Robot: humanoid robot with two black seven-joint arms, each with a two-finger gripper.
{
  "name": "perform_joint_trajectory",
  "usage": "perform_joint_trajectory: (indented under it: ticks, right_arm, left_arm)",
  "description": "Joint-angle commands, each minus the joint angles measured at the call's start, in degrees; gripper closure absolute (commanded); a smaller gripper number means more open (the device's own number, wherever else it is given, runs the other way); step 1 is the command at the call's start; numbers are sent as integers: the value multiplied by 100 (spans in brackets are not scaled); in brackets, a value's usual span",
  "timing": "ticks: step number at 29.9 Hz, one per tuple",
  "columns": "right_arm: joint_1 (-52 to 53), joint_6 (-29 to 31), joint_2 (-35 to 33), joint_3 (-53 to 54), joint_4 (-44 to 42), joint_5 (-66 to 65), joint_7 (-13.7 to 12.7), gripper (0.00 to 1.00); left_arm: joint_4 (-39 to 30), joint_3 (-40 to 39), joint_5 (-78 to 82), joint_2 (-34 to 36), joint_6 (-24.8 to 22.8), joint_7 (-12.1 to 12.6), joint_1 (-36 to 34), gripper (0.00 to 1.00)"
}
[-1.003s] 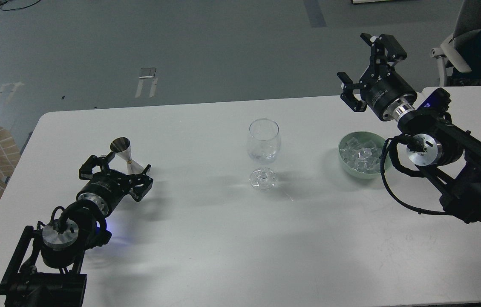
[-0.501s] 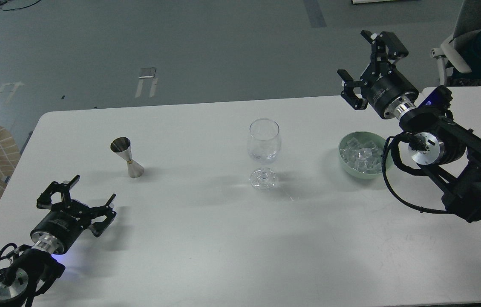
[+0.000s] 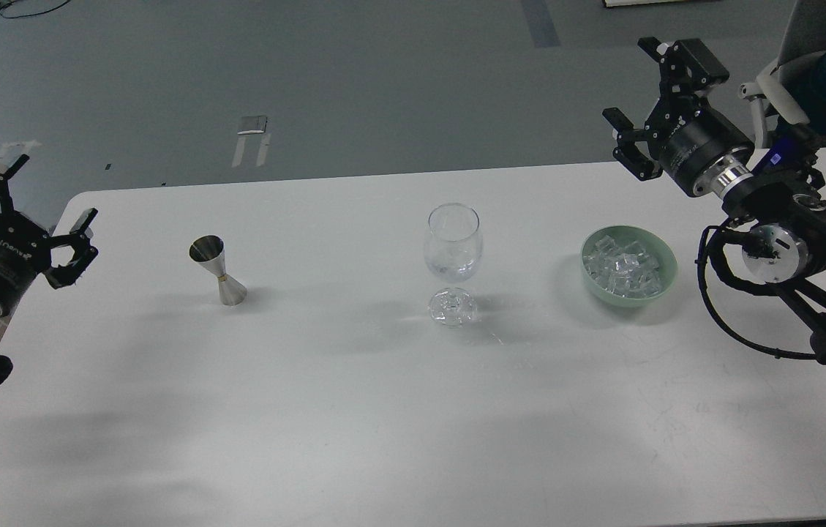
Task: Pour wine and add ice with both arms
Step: 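Release the jigger and raise the left gripper away, then reach the right gripper into the green bowl and pick an ice cube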
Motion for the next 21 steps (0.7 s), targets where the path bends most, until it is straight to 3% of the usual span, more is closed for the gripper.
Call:
perform_joint_trajectory:
  ticks: [1, 4, 7, 11, 16, 21]
  right_arm:
    - [4, -122, -446, -185, 347, -554, 7, 0]
    - [-13, -202, -859, -194, 550, -1212, 7, 0]
    - [-31, -228, -1202, -194, 708, -1775, 7, 0]
    - [-92, -237, -1625, -264, 823, -3172, 24, 0]
    - [-294, -359, -1854, -457, 840, -5105, 51, 0]
    - [-452, -360, -1845, -720, 797, -6195, 51, 0]
  left_arm:
    - [69, 229, 590, -24, 3, -242, -619, 2]
    - [332, 712, 723, -24, 3, -515, -1147, 2]
    - [456, 994, 759, -24, 3, -621, -1543, 2]
    - [465, 1197, 759, -42, 455, -578, -1887, 2]
    - [438, 1461, 750, -156, 579, -604, -2054, 2]
    - [456, 1470, 592, -253, 509, -507, -2169, 2]
